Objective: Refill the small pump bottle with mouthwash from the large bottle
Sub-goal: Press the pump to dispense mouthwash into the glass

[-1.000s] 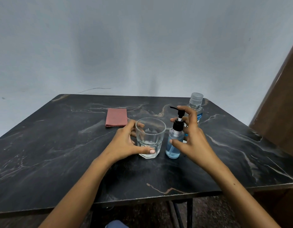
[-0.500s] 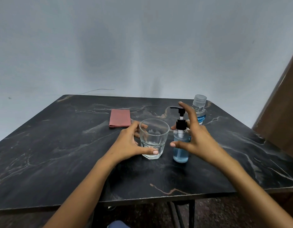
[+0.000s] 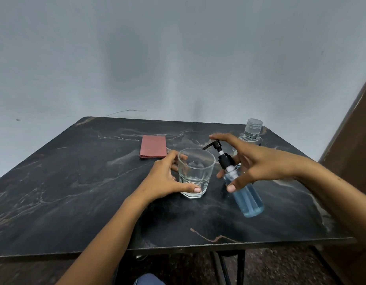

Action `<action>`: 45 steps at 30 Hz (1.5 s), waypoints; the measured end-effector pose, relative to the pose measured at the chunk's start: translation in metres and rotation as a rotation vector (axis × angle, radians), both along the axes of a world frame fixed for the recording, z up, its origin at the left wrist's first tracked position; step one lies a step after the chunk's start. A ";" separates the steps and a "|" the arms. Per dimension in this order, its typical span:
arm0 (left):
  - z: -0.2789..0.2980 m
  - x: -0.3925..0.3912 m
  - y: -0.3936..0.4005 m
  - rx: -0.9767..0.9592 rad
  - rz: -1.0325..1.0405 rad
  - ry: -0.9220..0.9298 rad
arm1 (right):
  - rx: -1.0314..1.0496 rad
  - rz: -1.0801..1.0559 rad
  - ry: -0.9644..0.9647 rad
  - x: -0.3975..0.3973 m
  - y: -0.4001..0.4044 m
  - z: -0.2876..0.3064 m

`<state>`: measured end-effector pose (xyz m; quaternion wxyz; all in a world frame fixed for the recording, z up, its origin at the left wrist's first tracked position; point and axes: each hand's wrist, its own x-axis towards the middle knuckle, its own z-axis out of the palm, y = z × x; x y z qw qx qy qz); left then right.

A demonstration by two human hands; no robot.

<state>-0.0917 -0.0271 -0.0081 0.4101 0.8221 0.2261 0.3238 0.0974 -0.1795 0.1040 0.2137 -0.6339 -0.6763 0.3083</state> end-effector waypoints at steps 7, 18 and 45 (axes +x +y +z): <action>0.000 0.000 -0.001 0.004 0.005 -0.004 | -0.031 -0.010 -0.107 0.001 -0.003 -0.002; 0.002 -0.001 -0.002 0.012 0.009 0.003 | 0.024 -0.037 -0.388 -0.012 -0.002 0.000; 0.003 -0.001 -0.001 0.011 0.011 0.013 | 0.148 -0.137 -0.280 -0.024 -0.002 -0.001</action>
